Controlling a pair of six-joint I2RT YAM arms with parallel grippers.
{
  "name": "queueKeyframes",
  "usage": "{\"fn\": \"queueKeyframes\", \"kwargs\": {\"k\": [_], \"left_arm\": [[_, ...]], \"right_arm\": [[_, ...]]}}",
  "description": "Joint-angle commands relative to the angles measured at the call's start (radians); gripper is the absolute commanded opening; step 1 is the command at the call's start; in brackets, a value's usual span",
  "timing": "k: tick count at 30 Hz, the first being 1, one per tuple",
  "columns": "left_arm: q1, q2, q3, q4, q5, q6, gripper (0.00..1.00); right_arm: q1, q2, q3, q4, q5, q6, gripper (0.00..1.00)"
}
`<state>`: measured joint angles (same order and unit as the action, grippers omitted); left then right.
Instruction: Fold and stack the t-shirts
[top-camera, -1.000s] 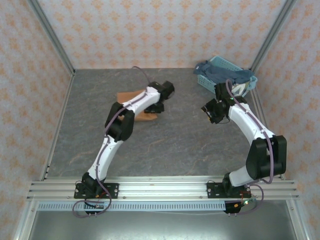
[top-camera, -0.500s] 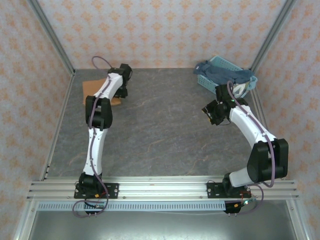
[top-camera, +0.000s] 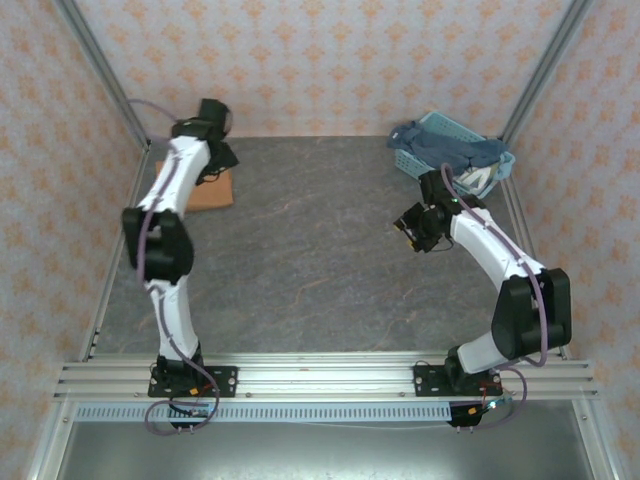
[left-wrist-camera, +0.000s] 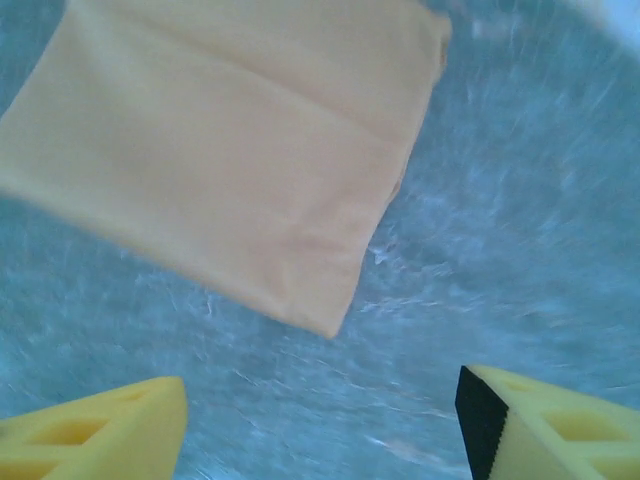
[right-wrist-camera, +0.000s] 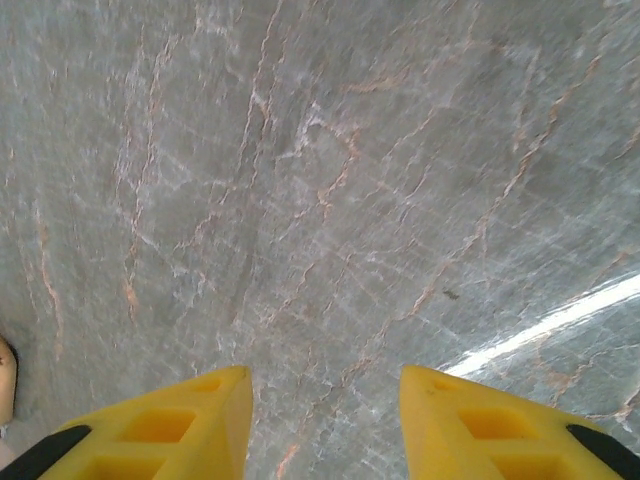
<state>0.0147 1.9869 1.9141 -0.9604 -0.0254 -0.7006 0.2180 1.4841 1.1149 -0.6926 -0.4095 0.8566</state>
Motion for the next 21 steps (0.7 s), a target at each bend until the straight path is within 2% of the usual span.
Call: {"fn": "queueKeyframes", "kwargs": {"k": [1,3,6,12,15,21], "left_arm": [[0.139,-0.061,-0.272,0.229,0.242,-0.342,0.73],[0.184,-0.071,-0.328,0.293,0.285,-0.388,0.73],[0.224,-0.061,-0.334,0.31,0.285,-0.391,0.74],[0.267,0.027,-0.338,0.312,0.32,-0.442,0.76],[0.278,0.063,-0.328,0.298,0.295,-0.452,0.76],[0.292,0.185,-0.211,0.212,0.242,-0.384,0.75]], "right_arm": [[0.014,0.003,0.025,0.042,-0.053,-0.037,0.45],[0.021,-0.007,0.029,0.056,-0.07,-0.066,0.48],[0.022,-0.017,0.036,0.057,-0.096,-0.1,0.49],[0.023,-0.03,-0.001,0.08,-0.13,-0.092,0.5],[0.023,-0.036,-0.012,0.082,-0.128,-0.084,0.5],[0.023,-0.037,-0.004,0.067,-0.122,-0.081,0.5]]}}
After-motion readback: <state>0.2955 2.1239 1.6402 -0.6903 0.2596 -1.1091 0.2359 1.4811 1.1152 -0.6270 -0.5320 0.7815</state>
